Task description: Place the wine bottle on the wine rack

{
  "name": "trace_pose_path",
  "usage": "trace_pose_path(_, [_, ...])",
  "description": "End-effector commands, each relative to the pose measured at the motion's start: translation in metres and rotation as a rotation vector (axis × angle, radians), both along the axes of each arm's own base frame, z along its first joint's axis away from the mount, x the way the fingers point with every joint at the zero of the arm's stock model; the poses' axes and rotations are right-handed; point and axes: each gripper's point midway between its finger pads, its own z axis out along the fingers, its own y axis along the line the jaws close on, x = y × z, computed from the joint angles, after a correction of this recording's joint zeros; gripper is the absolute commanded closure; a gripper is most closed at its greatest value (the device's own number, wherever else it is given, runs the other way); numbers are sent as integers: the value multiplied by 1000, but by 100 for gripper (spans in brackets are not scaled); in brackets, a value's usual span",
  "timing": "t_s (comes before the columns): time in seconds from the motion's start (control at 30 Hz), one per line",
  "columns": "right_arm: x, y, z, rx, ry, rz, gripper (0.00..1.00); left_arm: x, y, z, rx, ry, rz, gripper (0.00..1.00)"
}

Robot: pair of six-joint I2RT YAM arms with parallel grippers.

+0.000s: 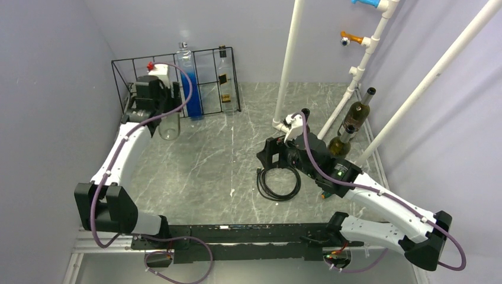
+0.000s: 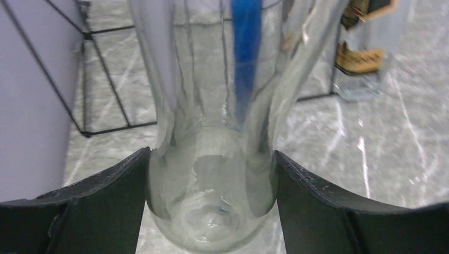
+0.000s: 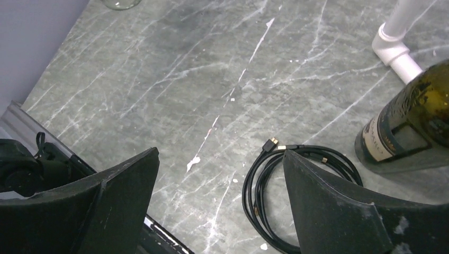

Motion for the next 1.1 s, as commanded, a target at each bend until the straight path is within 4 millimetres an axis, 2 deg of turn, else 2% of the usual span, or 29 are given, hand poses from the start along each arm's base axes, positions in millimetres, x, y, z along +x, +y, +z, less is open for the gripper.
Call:
trace_pose_path(0.0, [3,10,19,42,-91,52,10,36,36,96,7,-276,92,100])
trace_pose_path(0.13, [3,9,16,33,-97,59,9,61,57,95,62,-277,115,100])
trace_pose_path(0.17, [3,8,13,26,-95,58,9,67,68,98,72,-281,137,100])
trace_pose_path(0.33, [4,3,5,1,-91,43,8,101,98,87,91,-247,175,100])
trace_pose_path(0.53, [6,-5,-1,0,-82,4,6,126,131,69,83,-217,231,100])
trace_pose_path(0.8, [9,-8,-6,3,-68,-20,5,156,153,42,-13,-200,251,100])
trace_pose_path(1.07, [15,-5,-10,-9,-50,-23,5,178,154,24,-56,-186,241,100])
